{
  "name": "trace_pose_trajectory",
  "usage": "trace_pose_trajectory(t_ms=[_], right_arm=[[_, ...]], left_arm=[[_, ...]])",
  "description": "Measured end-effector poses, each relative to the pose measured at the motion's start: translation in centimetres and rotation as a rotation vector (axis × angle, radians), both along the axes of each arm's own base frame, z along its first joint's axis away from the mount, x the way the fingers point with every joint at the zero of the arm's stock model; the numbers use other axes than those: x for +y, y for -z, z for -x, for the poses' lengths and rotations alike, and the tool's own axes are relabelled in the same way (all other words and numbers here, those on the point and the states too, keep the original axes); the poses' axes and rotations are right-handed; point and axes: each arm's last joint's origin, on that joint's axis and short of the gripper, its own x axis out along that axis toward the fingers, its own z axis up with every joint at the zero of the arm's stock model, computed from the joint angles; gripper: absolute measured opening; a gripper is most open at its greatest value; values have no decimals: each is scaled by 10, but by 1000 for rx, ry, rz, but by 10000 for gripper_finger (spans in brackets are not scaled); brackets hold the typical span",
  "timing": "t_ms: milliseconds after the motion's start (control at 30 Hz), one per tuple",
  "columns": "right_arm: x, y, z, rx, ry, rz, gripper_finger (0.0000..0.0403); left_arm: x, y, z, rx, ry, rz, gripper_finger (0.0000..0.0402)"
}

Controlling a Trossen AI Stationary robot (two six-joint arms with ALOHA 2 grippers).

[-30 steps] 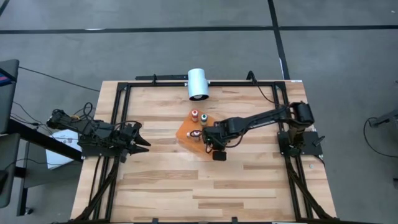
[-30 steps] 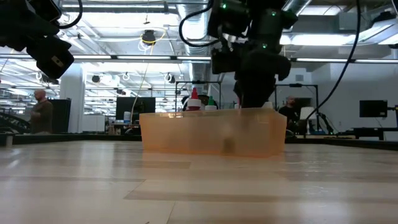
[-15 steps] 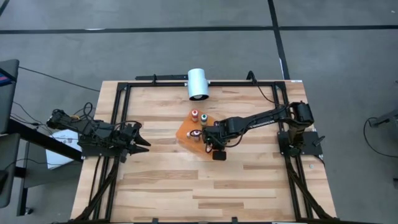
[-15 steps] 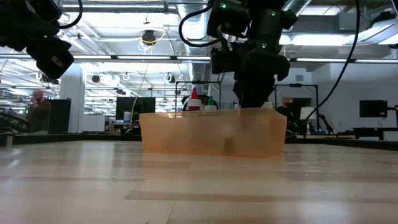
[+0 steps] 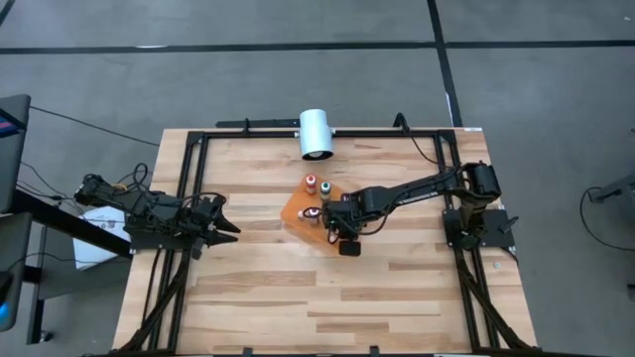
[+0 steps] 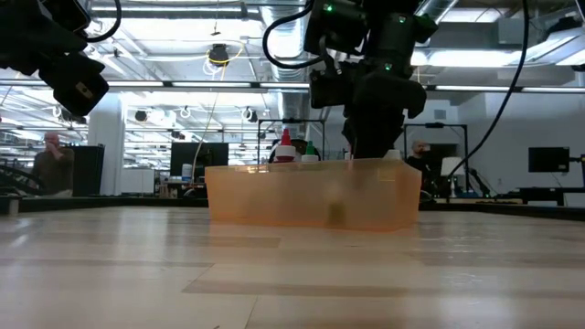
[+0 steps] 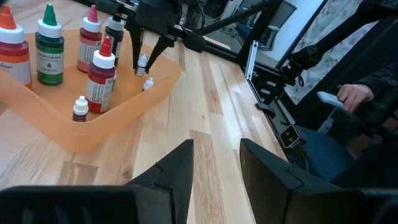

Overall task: Pick & Place food coloring
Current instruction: Put the small black food coloring bottle into the bin, then return to Home Position

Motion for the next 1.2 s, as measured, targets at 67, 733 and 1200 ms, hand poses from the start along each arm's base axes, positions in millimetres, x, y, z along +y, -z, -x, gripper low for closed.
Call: trace_pose_trajectory(t_ms=[67, 733, 1200], right_arm=[[0, 0, 0, 0, 0, 0, 77], [-4, -3, -1, 0, -10, 8, 158], [-27, -109, 14, -275, -79, 32, 166]], left_arm=[[0, 0, 0, 0, 0, 0, 122], [0, 0, 0, 0, 0, 1, 122], [0, 0, 0, 10, 6, 44, 122]])
